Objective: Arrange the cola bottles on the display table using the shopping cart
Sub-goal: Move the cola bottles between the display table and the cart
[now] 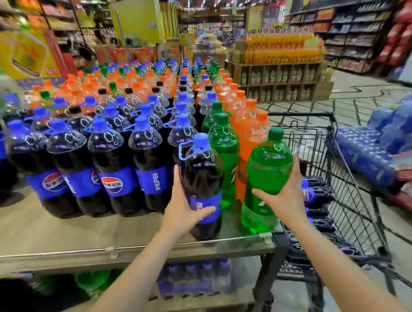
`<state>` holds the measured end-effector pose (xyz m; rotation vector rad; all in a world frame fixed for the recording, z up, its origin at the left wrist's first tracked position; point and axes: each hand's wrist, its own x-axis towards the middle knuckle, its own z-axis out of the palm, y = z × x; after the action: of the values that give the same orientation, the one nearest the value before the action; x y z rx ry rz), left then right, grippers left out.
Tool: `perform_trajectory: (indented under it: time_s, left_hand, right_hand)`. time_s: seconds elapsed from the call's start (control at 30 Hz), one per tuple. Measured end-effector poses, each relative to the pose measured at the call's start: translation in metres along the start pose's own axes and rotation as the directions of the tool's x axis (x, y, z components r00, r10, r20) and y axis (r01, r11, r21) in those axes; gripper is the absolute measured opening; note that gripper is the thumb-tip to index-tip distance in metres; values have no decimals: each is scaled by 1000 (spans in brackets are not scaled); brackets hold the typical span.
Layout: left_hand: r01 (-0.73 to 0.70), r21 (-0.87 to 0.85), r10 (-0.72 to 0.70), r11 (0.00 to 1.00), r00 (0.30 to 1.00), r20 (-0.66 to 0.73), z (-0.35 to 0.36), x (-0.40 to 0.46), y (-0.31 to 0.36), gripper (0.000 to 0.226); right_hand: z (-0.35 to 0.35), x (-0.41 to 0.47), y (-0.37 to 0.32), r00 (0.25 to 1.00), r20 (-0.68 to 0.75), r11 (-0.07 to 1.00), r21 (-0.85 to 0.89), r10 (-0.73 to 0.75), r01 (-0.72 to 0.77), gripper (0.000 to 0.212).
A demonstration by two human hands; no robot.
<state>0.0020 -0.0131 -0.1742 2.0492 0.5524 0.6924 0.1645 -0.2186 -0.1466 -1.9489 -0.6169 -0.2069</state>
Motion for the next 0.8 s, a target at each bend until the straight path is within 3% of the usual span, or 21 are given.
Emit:
perform_trajectory:
  time_s: [0.17,0.3,0.8]
  left_hand:
    - [118,64,-114,991,991,-67,37,-21,-24,141]
    - [123,68,-113,990,985,-131,53,-18,-25,140]
    - [108,138,-87,985,985,-147,98,-12,-6,139]
  right_hand:
    - [2,0,7,997,79,998,57,12,-17,129]
    - [1,1,13,996,83,1000,0,-24,25,126]
    - [4,6,27,997,46,996,-51,-69,71,128]
